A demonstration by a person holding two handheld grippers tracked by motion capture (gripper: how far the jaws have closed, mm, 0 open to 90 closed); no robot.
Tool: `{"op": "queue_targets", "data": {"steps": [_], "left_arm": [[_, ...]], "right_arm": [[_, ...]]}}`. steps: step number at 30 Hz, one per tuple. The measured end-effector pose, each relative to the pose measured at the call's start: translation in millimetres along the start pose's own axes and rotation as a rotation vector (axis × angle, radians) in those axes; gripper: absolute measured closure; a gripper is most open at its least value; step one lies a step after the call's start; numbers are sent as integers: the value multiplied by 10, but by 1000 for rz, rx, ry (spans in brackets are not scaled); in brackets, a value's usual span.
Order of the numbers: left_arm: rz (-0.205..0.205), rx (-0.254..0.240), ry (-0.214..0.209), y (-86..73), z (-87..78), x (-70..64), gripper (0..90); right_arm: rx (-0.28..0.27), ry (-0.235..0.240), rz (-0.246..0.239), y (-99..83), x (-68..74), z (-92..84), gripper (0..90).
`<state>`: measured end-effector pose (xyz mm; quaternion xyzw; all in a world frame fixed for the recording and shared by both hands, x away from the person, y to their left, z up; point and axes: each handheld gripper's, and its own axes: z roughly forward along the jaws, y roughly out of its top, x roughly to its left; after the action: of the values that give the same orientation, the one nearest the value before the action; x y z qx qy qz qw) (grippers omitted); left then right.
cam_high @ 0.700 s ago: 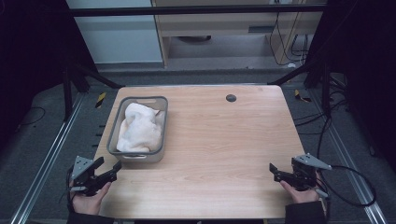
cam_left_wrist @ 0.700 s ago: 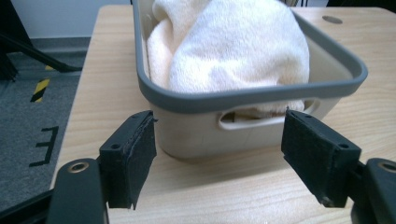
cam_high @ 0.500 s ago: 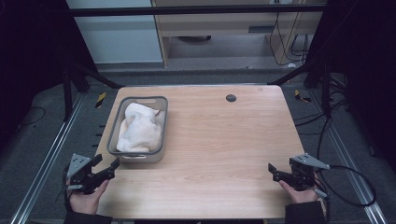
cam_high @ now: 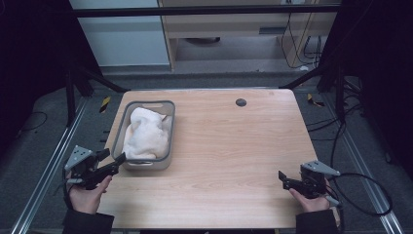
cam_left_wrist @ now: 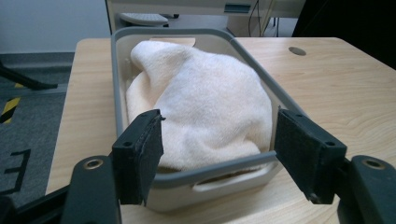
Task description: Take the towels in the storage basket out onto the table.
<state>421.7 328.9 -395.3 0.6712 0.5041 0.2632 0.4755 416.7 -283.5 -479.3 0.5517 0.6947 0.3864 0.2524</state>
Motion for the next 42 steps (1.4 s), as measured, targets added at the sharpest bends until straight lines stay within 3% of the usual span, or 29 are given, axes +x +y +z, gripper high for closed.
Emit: {"op": "queue_targets", "data": {"steps": [17,29,42], "left_arm": [[88,132,-35,468,338,-59,313],[139,234,-17,681,636,-67,263],[133,324,7,785,941,-43,222]], "right_arm": [[9,-7,-24,8,-1,8,114],[28,-9,-30,2,5,31,113],[52,-11,-54,-9,16,61,112]]}}
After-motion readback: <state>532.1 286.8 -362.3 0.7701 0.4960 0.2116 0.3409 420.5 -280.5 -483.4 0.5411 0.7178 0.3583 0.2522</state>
